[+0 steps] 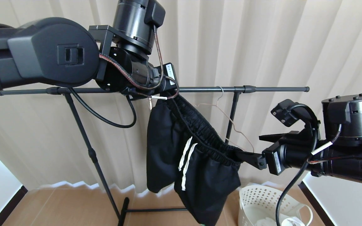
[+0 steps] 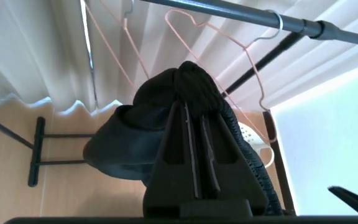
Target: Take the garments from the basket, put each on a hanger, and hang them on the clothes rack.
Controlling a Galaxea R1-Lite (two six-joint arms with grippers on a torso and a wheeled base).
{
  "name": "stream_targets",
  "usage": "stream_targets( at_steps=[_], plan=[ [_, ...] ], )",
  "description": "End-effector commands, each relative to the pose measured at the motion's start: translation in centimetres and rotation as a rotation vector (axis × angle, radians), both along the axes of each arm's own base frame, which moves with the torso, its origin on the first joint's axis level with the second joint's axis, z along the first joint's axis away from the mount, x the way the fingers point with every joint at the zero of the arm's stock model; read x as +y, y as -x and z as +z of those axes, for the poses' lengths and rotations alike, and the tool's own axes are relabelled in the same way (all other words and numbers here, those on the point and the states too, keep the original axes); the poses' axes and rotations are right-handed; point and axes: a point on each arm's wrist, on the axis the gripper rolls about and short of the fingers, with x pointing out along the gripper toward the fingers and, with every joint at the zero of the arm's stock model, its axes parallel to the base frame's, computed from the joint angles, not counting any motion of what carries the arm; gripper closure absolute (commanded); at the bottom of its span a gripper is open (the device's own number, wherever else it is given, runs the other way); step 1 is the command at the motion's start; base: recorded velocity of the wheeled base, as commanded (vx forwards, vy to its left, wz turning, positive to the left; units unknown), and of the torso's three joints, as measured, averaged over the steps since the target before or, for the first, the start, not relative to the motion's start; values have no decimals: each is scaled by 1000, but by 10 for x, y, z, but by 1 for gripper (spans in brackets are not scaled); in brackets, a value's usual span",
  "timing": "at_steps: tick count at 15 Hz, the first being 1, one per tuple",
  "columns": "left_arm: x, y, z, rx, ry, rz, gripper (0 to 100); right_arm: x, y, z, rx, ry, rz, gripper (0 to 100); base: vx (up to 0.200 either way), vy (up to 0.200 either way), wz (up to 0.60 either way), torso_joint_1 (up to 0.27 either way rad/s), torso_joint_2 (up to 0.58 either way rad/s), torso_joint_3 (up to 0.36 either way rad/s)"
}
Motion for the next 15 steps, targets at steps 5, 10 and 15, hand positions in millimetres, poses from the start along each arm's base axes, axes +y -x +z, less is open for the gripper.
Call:
stream_targets(
  at_steps=[5,10,15],
  plan=[
    [-10,1,-8,15,-22,-14,100,-7,3,1,-3,-39,43,0,0,0,0,0,0,0],
    [-19,9,-10,16,-41,-56,100,18,0,-7,-5,-78,102,0,0,0,0,0,0,0],
    [-35,23,-12,22,-49,-111,100,30,-9,-19,10,-120,85,0,0,0,0,0,0,0]
  ],
)
